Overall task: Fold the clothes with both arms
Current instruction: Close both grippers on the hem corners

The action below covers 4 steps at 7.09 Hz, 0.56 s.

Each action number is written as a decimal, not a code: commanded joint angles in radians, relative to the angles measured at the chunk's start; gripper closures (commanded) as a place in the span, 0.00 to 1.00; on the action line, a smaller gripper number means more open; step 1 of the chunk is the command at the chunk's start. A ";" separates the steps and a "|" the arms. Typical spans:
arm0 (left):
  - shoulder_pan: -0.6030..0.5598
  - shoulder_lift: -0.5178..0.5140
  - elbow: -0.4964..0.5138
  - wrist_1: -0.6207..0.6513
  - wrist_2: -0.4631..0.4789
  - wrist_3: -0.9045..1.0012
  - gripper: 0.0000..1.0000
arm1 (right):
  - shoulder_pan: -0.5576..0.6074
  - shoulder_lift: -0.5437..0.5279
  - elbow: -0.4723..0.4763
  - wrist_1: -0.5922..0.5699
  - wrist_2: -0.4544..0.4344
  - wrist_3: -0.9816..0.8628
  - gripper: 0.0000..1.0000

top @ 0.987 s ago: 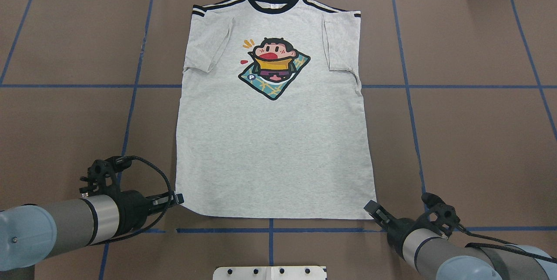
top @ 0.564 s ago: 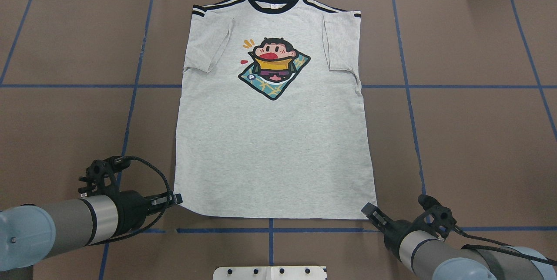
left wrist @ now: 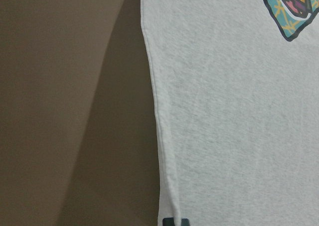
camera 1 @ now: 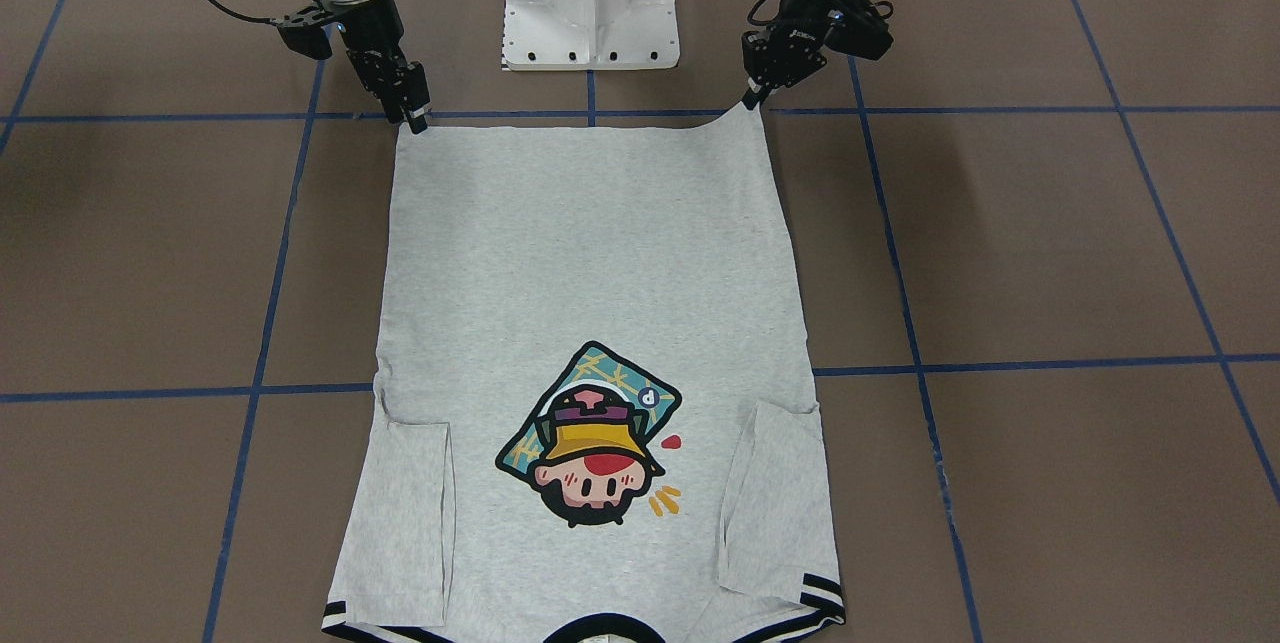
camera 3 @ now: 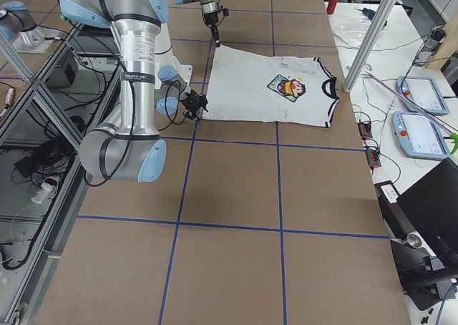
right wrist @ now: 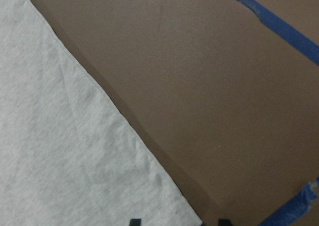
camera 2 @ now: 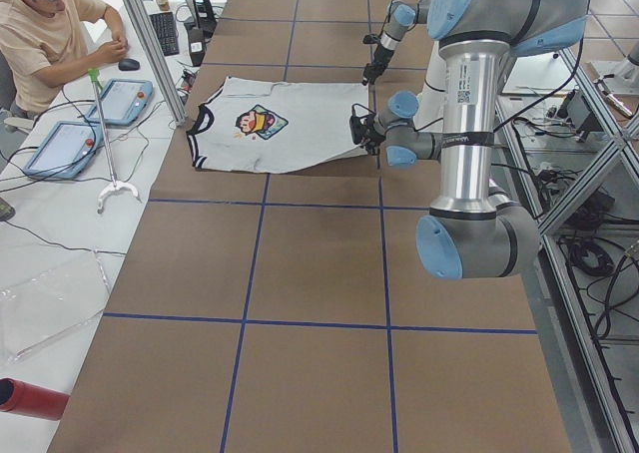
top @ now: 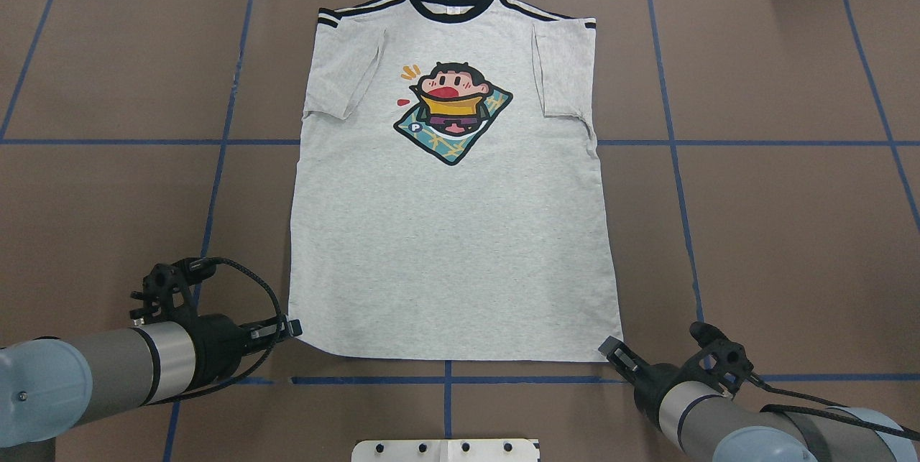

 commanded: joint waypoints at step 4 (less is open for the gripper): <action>0.000 -0.007 0.001 0.000 -0.003 0.000 1.00 | 0.004 0.044 -0.004 -0.046 -0.008 0.005 0.86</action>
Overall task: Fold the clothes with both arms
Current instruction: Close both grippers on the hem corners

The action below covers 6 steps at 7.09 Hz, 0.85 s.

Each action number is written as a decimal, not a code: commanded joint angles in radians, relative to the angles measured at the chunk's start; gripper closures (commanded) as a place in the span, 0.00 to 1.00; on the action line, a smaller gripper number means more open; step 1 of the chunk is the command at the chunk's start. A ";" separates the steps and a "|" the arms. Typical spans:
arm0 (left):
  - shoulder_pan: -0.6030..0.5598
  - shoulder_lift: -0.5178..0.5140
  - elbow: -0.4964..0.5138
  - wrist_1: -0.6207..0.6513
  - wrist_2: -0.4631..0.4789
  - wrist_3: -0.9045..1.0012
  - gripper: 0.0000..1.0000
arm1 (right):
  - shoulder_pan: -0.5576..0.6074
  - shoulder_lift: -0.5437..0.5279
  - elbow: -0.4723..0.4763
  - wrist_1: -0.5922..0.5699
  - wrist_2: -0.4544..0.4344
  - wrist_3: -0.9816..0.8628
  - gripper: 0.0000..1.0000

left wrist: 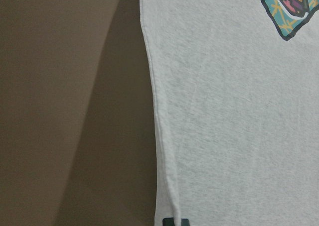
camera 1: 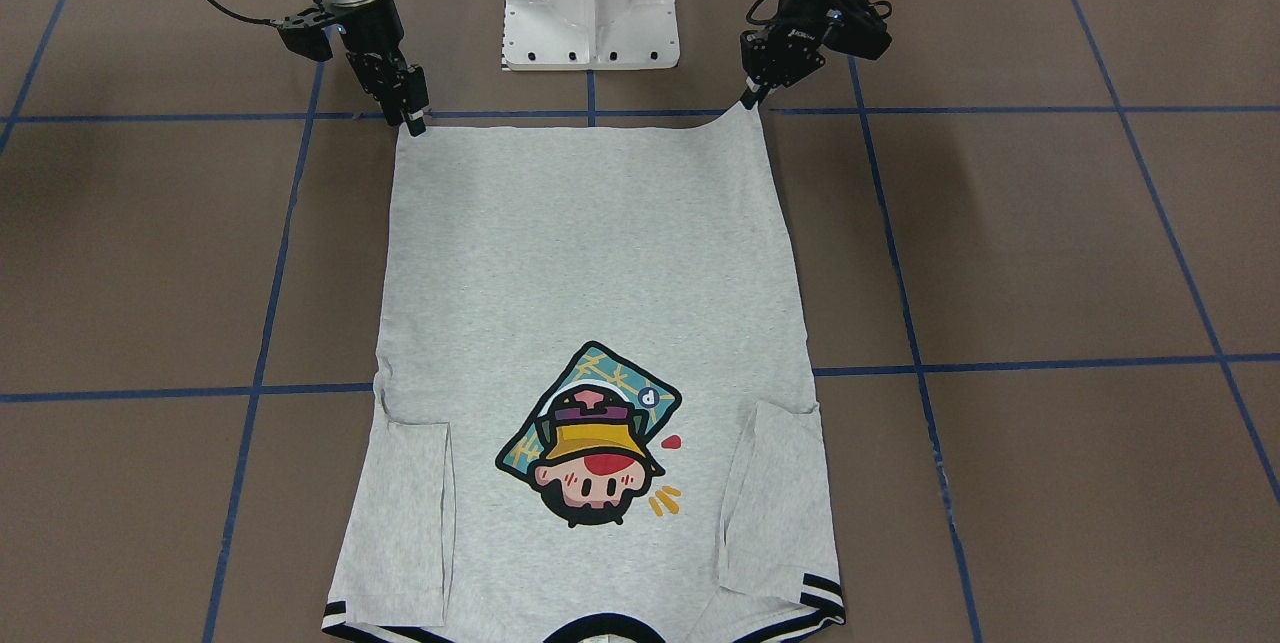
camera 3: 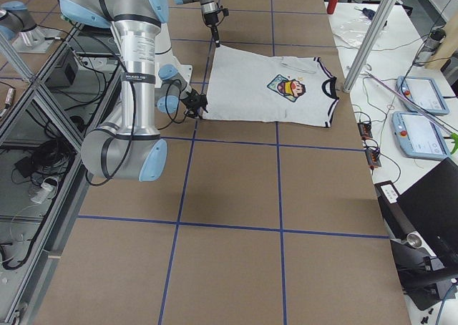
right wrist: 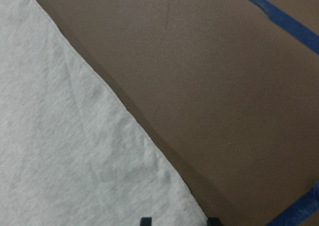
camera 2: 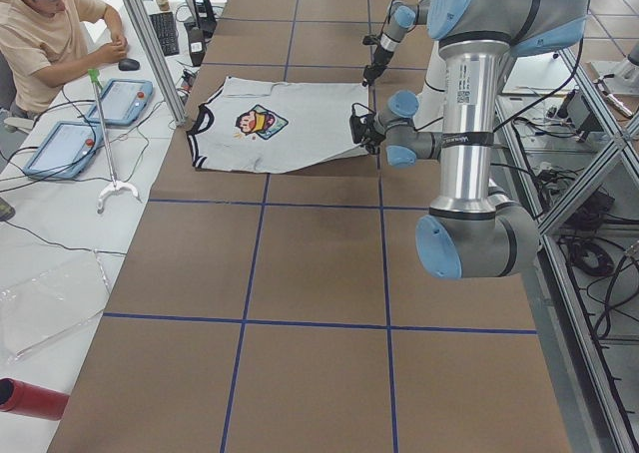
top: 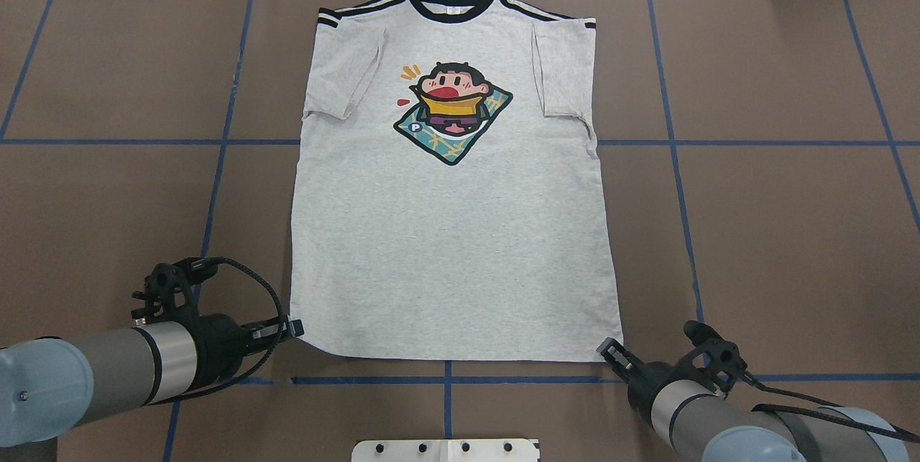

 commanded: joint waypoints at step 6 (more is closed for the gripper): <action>-0.053 0.013 -0.205 0.204 -0.140 0.057 1.00 | -0.004 -0.020 0.445 -0.500 0.002 -0.014 1.00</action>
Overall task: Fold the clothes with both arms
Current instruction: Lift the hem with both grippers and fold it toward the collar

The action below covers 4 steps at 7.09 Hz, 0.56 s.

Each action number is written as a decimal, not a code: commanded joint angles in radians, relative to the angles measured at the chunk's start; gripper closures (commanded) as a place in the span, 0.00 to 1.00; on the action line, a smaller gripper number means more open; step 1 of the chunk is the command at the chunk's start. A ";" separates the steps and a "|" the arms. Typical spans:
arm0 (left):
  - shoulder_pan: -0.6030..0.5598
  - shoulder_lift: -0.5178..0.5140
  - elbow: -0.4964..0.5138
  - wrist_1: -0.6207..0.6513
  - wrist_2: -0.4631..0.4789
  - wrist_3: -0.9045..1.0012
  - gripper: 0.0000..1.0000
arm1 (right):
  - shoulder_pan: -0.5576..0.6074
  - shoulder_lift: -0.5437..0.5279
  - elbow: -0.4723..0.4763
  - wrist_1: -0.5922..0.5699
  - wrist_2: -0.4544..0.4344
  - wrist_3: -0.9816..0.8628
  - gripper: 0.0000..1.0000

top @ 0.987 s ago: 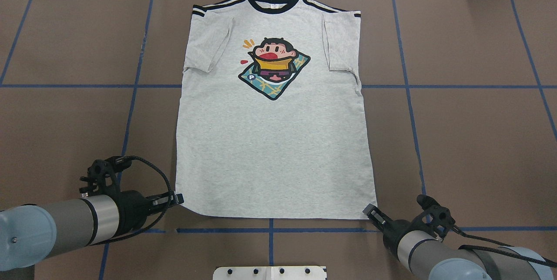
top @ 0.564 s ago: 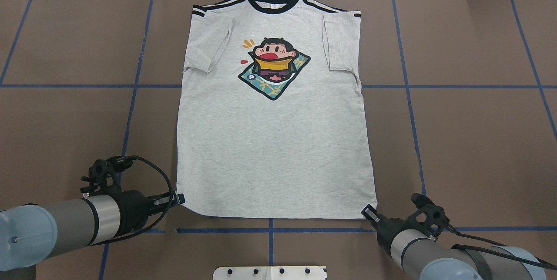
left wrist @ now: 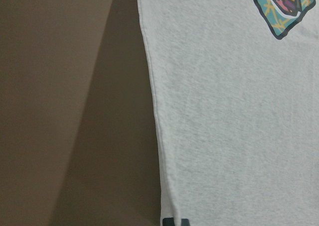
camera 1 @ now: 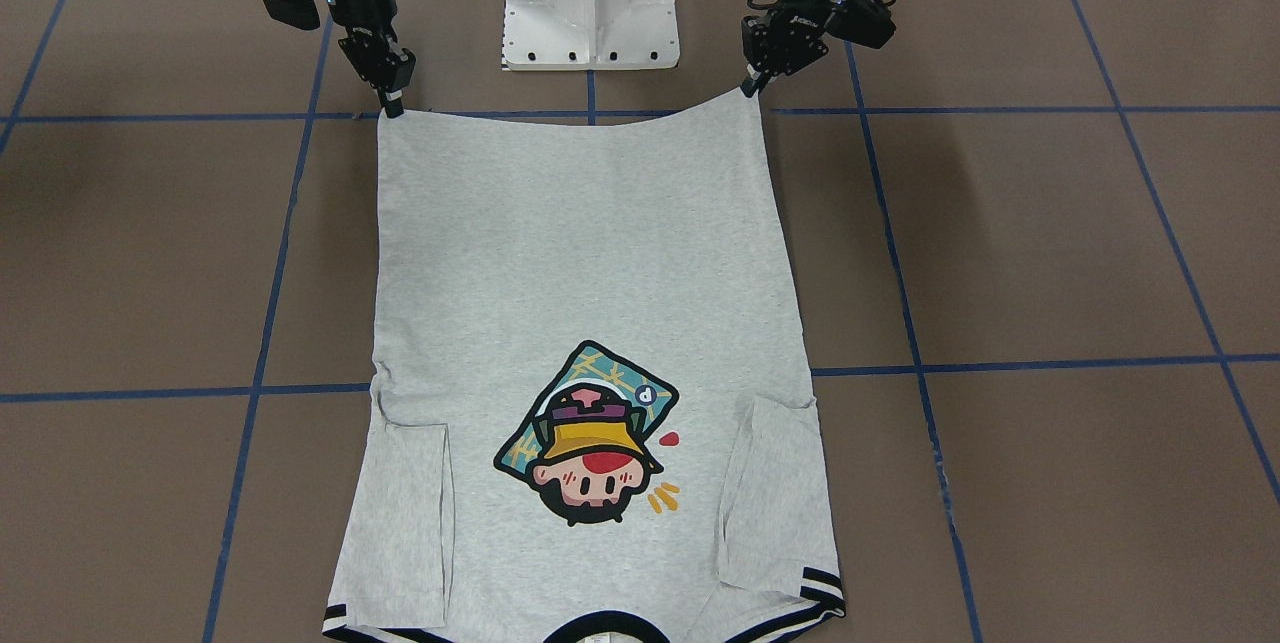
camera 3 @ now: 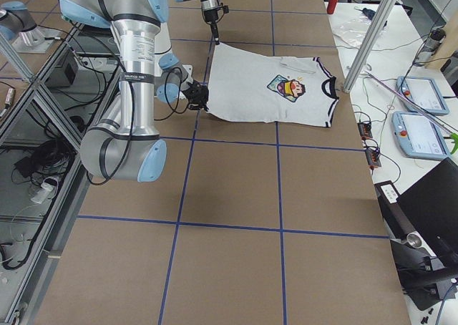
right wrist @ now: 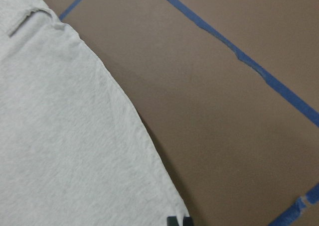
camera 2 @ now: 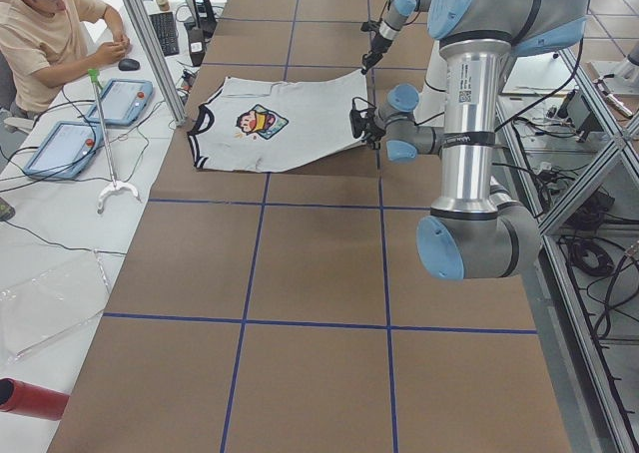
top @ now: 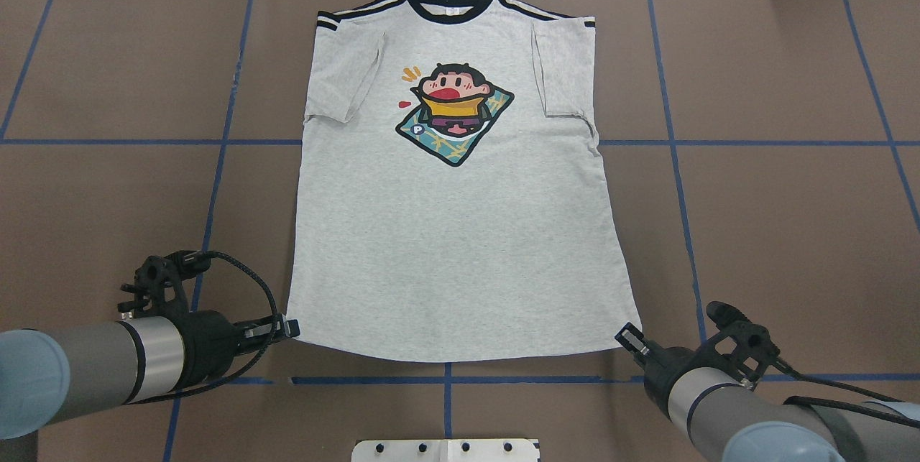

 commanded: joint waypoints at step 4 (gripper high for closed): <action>-0.124 -0.164 -0.354 0.582 -0.270 0.167 1.00 | 0.119 0.240 0.355 -0.576 0.194 -0.170 1.00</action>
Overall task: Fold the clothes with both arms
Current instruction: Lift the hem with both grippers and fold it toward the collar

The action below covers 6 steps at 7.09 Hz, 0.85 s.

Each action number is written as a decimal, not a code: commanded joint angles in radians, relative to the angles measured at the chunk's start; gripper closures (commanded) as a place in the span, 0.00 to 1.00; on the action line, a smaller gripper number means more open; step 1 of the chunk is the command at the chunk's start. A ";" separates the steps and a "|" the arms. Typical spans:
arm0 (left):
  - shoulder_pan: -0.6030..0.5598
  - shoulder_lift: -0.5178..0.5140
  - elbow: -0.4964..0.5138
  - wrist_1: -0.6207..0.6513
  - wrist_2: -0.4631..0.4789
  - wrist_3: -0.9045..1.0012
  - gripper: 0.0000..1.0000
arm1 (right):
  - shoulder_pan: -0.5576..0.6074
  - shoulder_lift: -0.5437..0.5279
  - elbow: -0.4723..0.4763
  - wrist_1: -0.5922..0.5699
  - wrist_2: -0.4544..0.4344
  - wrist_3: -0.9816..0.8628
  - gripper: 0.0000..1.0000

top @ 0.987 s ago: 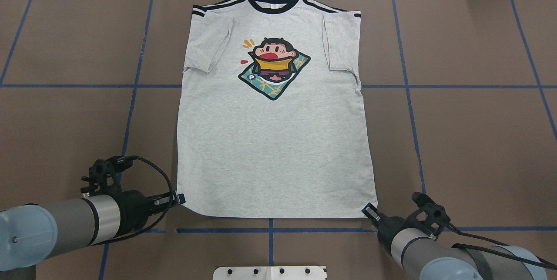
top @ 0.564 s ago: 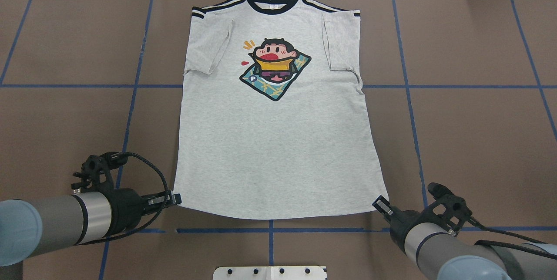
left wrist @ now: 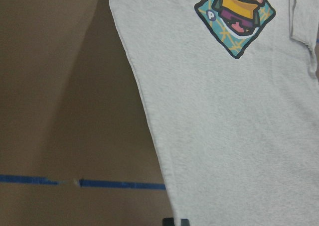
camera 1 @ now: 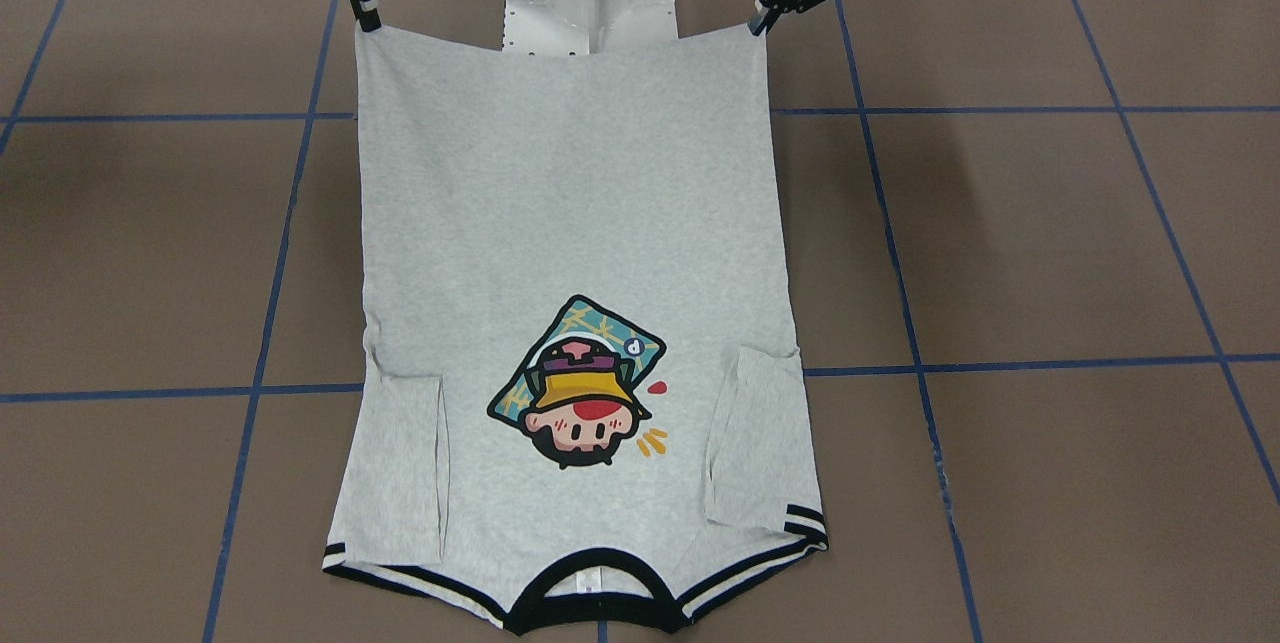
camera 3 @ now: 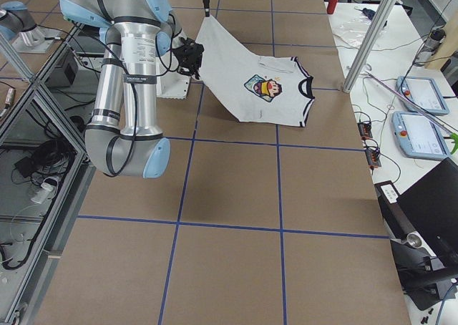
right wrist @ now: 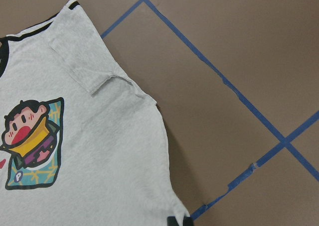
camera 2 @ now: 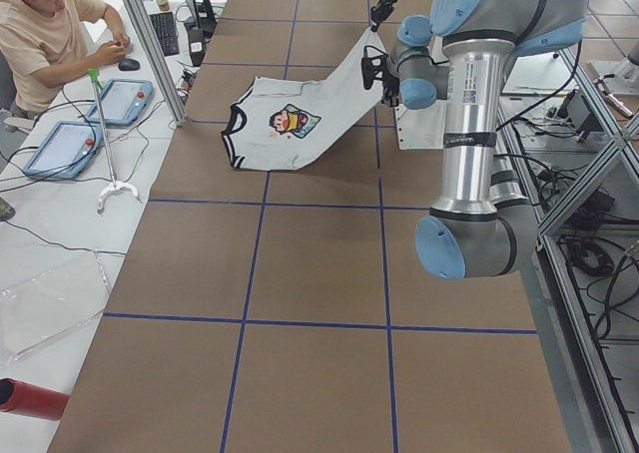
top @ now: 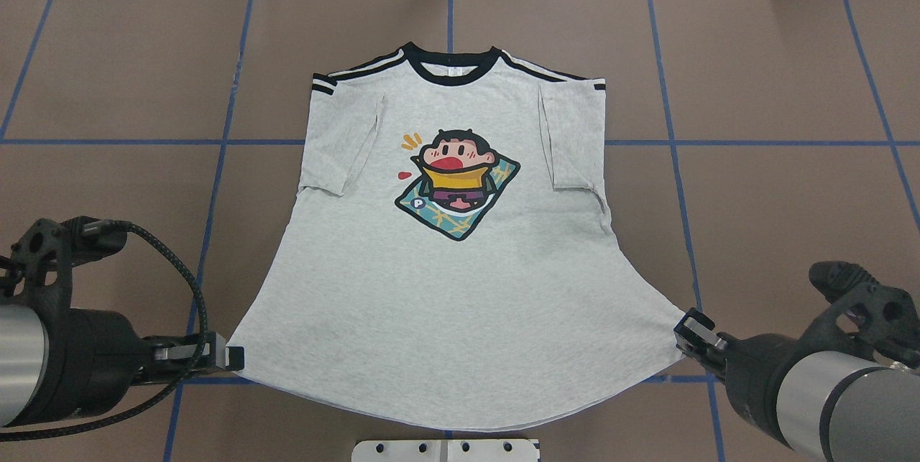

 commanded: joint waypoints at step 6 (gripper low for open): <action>-0.355 -0.425 0.614 0.035 -0.025 0.266 1.00 | 0.489 0.337 -0.644 0.282 0.132 -0.517 1.00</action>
